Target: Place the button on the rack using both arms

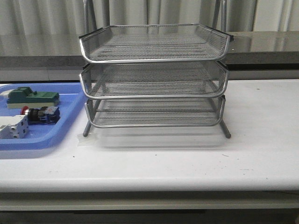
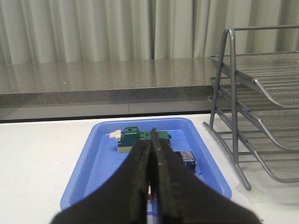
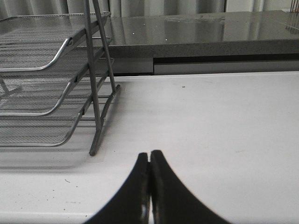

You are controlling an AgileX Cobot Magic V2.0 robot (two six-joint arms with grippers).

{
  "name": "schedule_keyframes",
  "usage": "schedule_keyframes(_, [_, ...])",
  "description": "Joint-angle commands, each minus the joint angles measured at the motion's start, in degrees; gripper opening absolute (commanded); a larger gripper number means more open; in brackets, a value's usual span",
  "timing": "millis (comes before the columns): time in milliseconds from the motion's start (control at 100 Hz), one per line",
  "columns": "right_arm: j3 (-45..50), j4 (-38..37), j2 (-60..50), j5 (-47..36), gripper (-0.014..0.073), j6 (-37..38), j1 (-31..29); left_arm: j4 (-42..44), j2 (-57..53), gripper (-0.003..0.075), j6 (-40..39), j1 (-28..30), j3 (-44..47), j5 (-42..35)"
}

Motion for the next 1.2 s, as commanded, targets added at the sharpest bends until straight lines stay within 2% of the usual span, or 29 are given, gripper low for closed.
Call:
schedule_keyframes(0, [-1.0,-0.4,-1.0,-5.0,-0.006,-0.1,0.1,-0.4,-1.8,-0.002,-0.4,0.2,2.6,-4.6])
schedule_keyframes(600, [-1.0,-0.3,-1.0,-5.0,-0.006,-0.1,0.1,-0.4,-1.8,-0.002,-0.4,0.2,2.6,-4.6])
schedule_keyframes(840, [-1.6,0.4,-1.0,-11.8,-0.006,-0.1,0.1,-0.4,-1.8,-0.002,-0.4,0.2,2.6,-4.6])
schedule_keyframes(950, [-5.1,2.8,-0.2,-8.5,-0.006,-0.1,0.1,-0.4,-1.8,-0.002,-0.4,0.2,2.6,-4.6])
schedule_keyframes(1190, [-20.0,7.6,10.6,6.7,-0.006,-0.1,0.0,-0.4,-1.8,-0.002,-0.4,0.2,2.6,-4.6])
